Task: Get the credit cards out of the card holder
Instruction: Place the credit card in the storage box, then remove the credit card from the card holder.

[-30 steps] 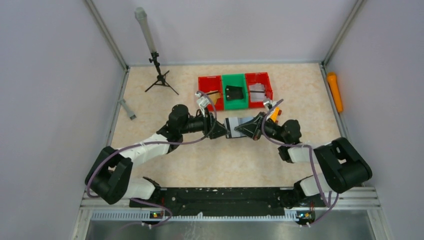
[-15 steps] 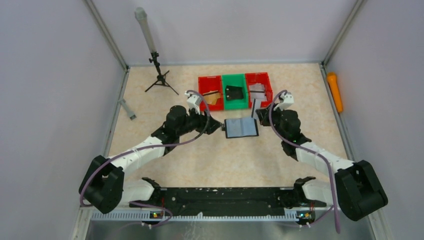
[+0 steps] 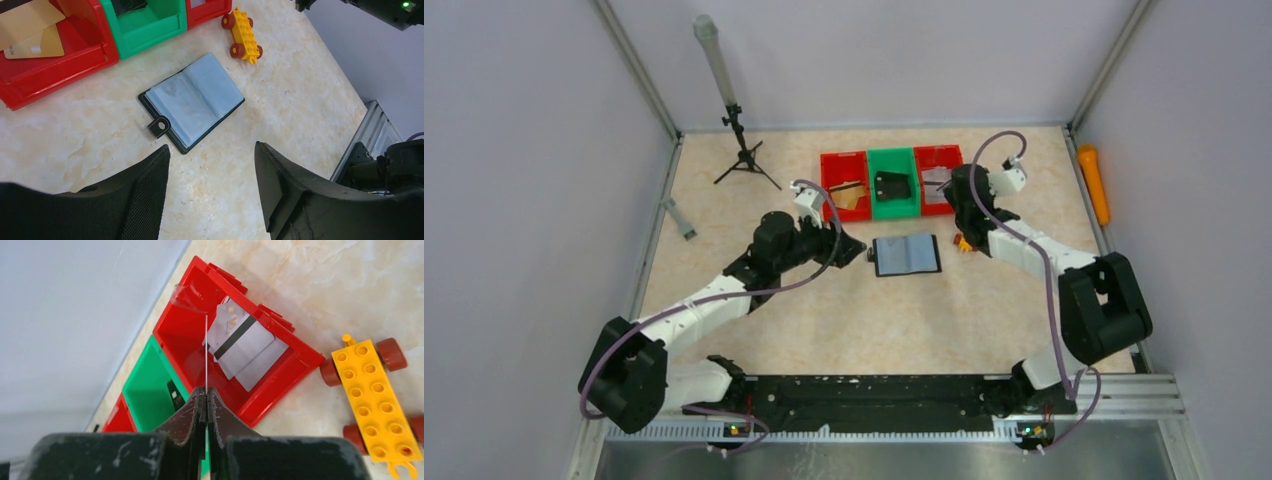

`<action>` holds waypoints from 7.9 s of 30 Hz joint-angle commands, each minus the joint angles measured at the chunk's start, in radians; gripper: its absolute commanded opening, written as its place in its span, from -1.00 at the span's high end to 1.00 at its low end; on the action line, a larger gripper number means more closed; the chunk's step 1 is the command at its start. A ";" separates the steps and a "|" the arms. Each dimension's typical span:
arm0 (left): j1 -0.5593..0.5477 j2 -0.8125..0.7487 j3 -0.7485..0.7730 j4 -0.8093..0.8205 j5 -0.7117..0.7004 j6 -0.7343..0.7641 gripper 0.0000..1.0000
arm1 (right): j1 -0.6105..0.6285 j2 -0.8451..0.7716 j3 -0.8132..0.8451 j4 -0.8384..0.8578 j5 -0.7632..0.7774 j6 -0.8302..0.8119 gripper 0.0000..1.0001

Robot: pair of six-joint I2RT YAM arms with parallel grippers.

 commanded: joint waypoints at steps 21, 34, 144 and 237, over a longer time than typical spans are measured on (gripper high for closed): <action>-0.003 -0.060 -0.011 0.030 -0.021 0.025 -0.33 | 0.040 0.424 0.336 -0.016 0.236 0.531 1.00; -0.003 -0.055 -0.006 0.025 -0.023 0.036 -0.34 | 0.043 0.459 0.312 0.082 0.290 0.597 0.45; -0.044 0.413 0.292 -0.222 -0.147 0.023 1.00 | 0.189 0.234 0.022 -0.022 -0.486 -0.794 0.81; 0.106 0.610 0.299 -0.091 0.233 -0.164 1.00 | 0.059 0.372 -0.046 0.256 -1.079 -0.557 0.75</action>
